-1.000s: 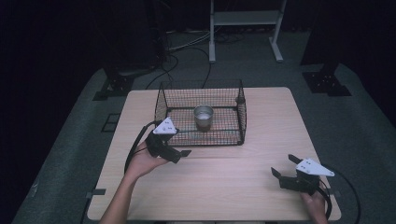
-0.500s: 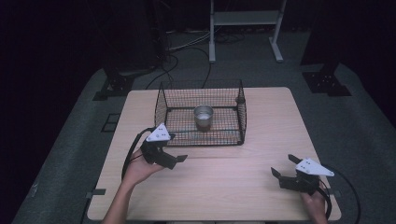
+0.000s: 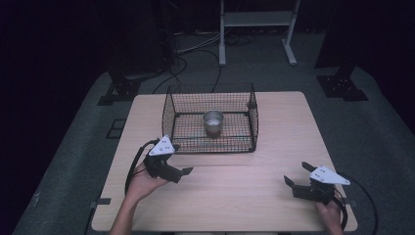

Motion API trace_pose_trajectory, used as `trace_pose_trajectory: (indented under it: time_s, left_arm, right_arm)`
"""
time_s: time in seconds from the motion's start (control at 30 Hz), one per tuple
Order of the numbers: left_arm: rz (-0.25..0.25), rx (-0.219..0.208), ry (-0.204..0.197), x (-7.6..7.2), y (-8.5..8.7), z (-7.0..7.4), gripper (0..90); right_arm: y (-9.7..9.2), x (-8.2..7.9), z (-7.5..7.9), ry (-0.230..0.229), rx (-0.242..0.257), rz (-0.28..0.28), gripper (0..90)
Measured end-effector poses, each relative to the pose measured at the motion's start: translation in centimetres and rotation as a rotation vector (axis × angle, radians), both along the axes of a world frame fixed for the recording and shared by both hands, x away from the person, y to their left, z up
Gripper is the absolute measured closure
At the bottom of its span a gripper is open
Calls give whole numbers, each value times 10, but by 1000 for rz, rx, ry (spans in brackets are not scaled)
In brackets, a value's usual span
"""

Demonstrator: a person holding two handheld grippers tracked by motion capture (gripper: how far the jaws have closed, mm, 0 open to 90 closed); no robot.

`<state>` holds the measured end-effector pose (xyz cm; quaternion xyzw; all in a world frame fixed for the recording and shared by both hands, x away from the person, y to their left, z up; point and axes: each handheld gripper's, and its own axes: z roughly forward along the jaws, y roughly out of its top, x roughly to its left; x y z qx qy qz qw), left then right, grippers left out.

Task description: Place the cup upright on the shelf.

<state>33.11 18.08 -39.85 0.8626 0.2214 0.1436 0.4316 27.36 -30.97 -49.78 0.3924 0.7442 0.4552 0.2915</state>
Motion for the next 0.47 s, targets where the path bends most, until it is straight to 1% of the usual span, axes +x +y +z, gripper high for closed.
trace_pose_trajectory:
  time_s: [0.03,0.17,0.3,0.37,0.4,0.43,0.47]
  left_arm:
    - [8,-12,-2,-2,2,-1,70]
    - [10,-22,-4,-6,6,-4,70]
    - [28,-37,-23,-12,9,-7,70]
    - [35,-48,-28,-16,10,-10,70]
    - [43,-46,-37,-19,11,-12,70]
    - [48,-56,-40,-21,13,-14,70]
    - [48,-56,-40,-21,13,-14,70]
  right_arm:
    - [0,0,0,0,0,0,134]
    - [0,0,0,0,0,1,135]
    - [0,0,0,0,1,-2,134]
    - [-1,0,0,0,16,0,135]
    - [-2,0,0,-1,23,0,135]
    - [-3,0,0,0,38,-3,134]
    - [-3,0,0,0,38,-3,134]
